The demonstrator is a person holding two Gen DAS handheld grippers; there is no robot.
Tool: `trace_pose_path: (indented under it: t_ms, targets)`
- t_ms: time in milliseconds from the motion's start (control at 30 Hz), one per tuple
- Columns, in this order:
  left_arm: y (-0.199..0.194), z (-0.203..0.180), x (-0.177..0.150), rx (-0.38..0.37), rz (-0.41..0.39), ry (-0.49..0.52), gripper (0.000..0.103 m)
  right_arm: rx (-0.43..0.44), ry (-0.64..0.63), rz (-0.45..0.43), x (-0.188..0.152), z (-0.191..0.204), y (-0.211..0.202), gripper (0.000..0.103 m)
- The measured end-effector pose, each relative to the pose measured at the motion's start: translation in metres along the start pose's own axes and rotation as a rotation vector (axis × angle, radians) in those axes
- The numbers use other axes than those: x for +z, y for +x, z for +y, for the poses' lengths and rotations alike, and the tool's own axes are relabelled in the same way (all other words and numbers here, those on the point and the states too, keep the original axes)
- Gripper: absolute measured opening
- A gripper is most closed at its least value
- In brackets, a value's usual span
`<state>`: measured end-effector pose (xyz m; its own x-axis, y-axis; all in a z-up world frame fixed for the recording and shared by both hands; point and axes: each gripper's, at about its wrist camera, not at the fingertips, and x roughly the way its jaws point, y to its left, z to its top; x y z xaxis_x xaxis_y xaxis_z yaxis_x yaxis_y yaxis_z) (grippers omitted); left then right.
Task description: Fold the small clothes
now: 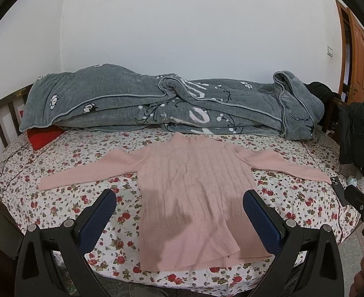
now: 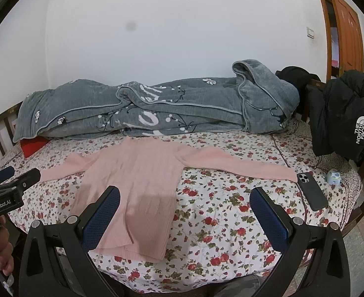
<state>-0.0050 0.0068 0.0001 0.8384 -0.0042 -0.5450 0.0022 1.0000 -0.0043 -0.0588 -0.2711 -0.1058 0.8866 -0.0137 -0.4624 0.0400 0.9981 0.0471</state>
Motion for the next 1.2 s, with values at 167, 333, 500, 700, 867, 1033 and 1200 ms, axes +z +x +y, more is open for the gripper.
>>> trace_pose_path:
  t_ms: [167,333,500,700,867,1033,1200]
  targets:
    - [0.000,0.000,0.000,0.000,0.001,0.000,0.103,-0.002,0.000,-0.001,0.000,-0.001,0.000,0.103]
    - [0.000,0.001,0.000,-0.001,0.001,-0.001,0.103,-0.002,0.002,-0.003,0.001,-0.001,-0.001,0.103]
    - [0.000,0.001,0.000,0.000,0.000,-0.001,0.103,-0.008,0.003,-0.002,0.003,-0.001,0.000,0.103]
    - [-0.001,0.002,0.002,-0.002,0.001,-0.008,0.103,-0.008,0.004,-0.004,0.004,-0.001,-0.001,0.103]
    - [-0.001,0.003,0.005,-0.003,-0.002,-0.008,0.103,-0.010,0.003,-0.012,0.005,0.000,0.000,0.103]
    - [0.002,0.006,0.007,-0.013,-0.006,-0.009,0.103,-0.009,0.002,-0.019,0.004,0.003,0.000,0.103]
    - [0.011,0.011,0.005,0.001,-0.008,-0.015,0.103,-0.012,-0.004,-0.023,0.003,0.005,0.002,0.103]
